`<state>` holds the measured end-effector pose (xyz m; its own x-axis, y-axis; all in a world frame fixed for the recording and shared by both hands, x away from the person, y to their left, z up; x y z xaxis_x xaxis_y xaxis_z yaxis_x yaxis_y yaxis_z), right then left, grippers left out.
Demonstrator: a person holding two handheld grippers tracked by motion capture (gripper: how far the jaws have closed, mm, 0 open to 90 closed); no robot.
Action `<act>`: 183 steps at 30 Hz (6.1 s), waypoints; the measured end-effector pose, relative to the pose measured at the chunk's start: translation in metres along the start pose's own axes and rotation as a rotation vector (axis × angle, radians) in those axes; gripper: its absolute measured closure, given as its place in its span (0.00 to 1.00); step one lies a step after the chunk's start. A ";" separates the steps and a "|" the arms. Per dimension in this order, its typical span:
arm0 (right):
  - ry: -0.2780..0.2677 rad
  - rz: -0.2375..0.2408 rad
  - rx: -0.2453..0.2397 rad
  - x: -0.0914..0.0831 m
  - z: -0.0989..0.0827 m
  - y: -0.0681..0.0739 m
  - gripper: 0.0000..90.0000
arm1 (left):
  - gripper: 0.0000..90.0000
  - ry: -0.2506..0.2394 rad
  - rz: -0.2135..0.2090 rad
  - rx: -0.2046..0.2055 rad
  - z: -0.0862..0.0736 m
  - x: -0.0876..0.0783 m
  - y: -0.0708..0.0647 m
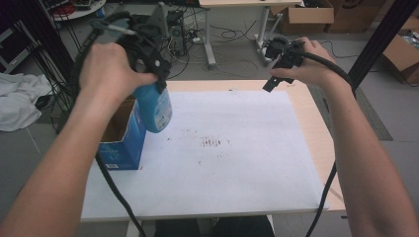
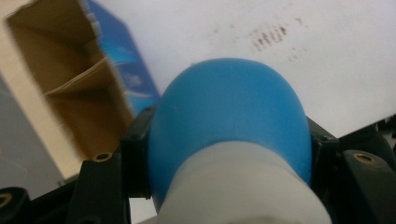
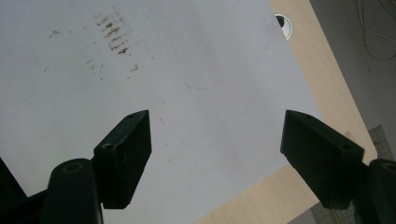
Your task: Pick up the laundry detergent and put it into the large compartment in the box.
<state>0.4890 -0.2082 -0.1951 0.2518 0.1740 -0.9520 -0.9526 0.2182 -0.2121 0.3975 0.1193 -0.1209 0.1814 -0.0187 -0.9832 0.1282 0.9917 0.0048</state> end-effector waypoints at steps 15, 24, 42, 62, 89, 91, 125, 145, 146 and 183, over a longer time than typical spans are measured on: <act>0.003 0.002 -0.010 -0.001 -0.001 0.001 0.27 | 0.42 -0.014 0.033 -0.271 -0.002 -0.004 0.096; -0.002 0.002 -0.010 -0.002 -0.003 0.002 0.27 | 0.42 -0.022 0.052 -0.345 -0.003 0.007 0.120; 0.005 0.004 -0.012 0.004 -0.006 0.002 0.26 | 0.42 0.039 0.079 -0.348 -0.003 0.083 0.128; 0.040 -0.014 -0.010 0.012 -0.008 0.000 0.27 | 0.42 0.103 0.074 -0.354 -0.015 0.161 0.131; 0.047 -0.010 0.000 0.012 -0.013 -0.001 0.27 | 0.42 0.152 0.066 -0.354 -0.018 0.185 0.132; 0.046 -0.009 0.000 0.012 -0.013 -0.001 0.27 | 0.42 0.160 0.065 -0.353 -0.017 0.185 0.132; 0.051 0.007 0.003 0.016 -0.016 0.000 0.27 | 0.36 0.150 0.049 -0.357 -0.016 0.185 0.133; 0.042 0.007 0.002 0.015 -0.016 0.000 0.26 | 0.25 0.108 0.079 -0.332 -0.015 0.160 0.129; 0.042 0.006 0.002 0.015 -0.017 0.000 0.26 | 0.23 0.097 0.082 -0.333 -0.015 0.157 0.130; 0.041 0.016 0.000 0.010 -0.013 0.008 0.25 | 0.12 -0.037 -0.074 0.120 -0.021 0.113 -0.022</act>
<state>0.4823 -0.2169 -0.2091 0.2297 0.1379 -0.9634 -0.9564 0.2156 -0.1972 0.3950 0.0981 -0.2362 0.2027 -0.0984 -0.9743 0.2577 0.9652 -0.0438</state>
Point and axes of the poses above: each handheld gripper's, and its own axes: x roughly forward along the jaws, z roughly out of its top, y roughly to its left, the point moved 2 cm from there along x, roughly forward along the jaws, and after that the axes turned 14 degrees about -x, right-handed, at the moved point
